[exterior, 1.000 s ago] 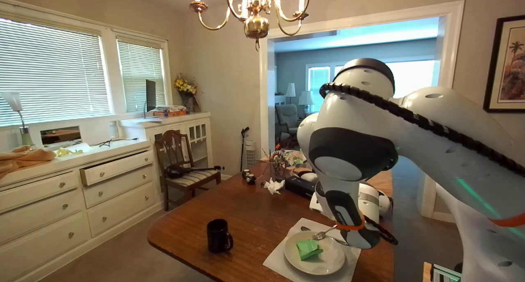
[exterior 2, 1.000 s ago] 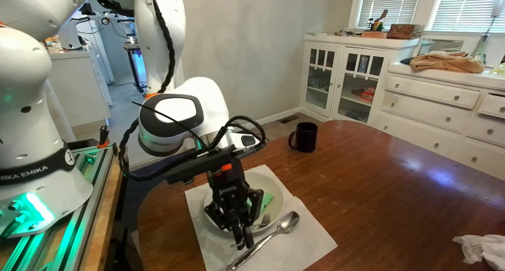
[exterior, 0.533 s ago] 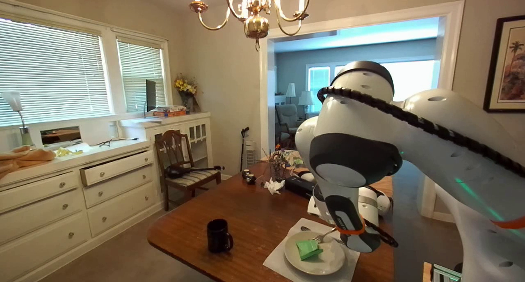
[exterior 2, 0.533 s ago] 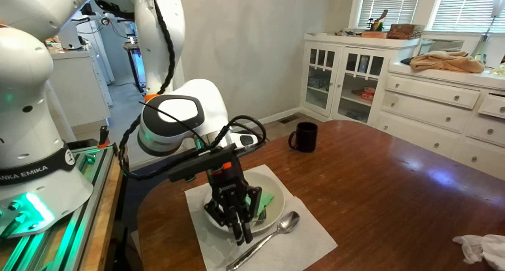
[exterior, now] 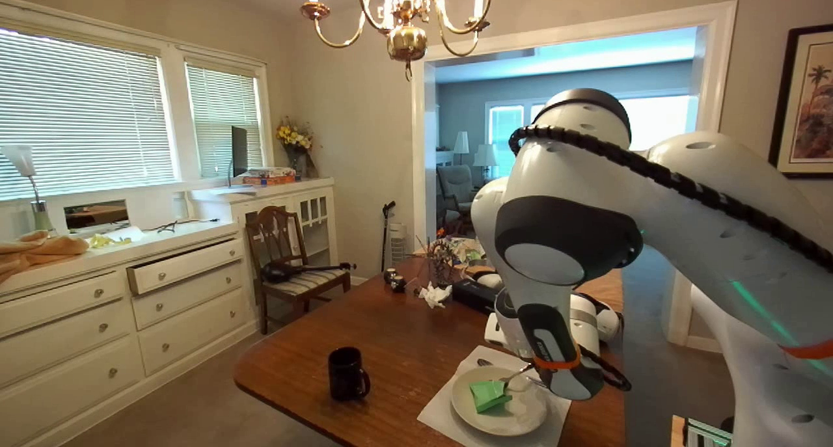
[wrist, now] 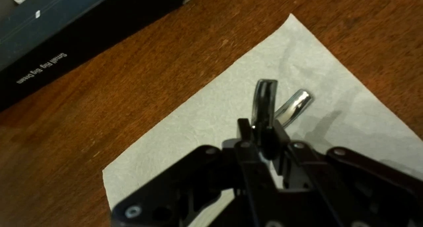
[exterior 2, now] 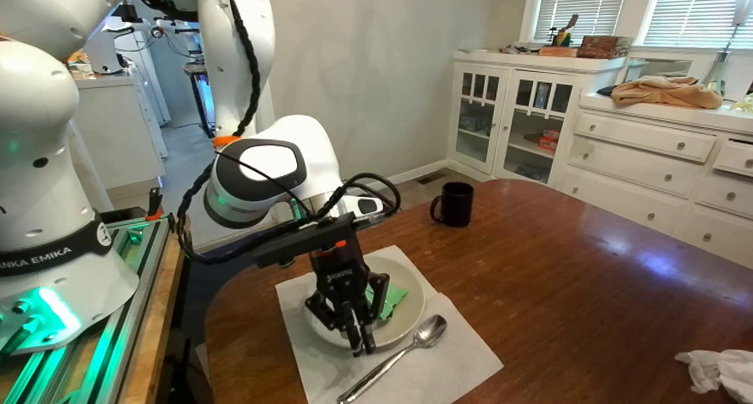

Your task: Pick up the folk from the plate and put it on the table

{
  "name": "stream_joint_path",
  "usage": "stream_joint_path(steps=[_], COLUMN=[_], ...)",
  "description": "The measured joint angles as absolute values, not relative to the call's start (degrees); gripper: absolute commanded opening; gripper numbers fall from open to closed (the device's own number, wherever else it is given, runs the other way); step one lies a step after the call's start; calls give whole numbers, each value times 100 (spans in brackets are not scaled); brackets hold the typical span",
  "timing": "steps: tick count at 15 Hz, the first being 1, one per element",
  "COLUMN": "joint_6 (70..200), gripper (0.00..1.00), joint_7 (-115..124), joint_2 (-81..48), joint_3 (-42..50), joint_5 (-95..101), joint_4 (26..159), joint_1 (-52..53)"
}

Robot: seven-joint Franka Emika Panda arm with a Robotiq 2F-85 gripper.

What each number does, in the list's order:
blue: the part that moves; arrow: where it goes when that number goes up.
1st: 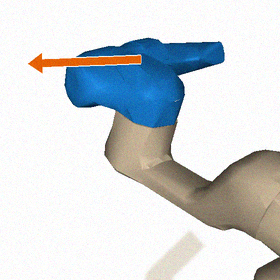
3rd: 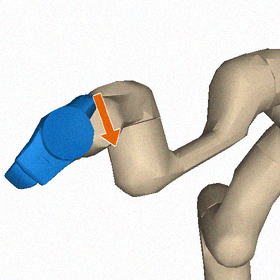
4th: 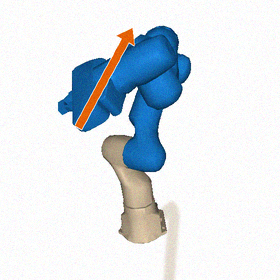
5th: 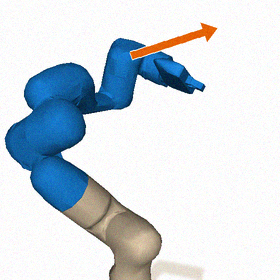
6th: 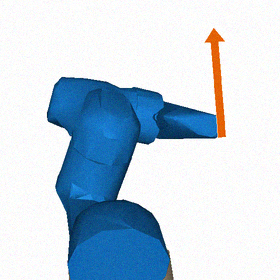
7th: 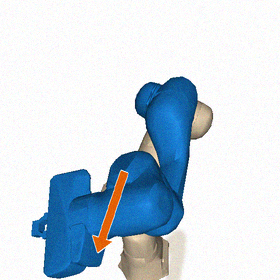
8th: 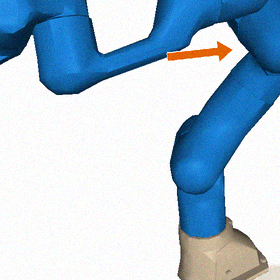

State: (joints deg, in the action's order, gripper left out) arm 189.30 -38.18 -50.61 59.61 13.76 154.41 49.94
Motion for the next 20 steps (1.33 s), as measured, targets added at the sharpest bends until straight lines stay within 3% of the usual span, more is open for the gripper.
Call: stream_joint_path(steps=[20], joint_6=[18962], gripper=[4], joint_7=[-4599], joint_2=[-3358], joint_3=[6086], joint_5=[2067], joint_4=[15700], joint_1=[4191])
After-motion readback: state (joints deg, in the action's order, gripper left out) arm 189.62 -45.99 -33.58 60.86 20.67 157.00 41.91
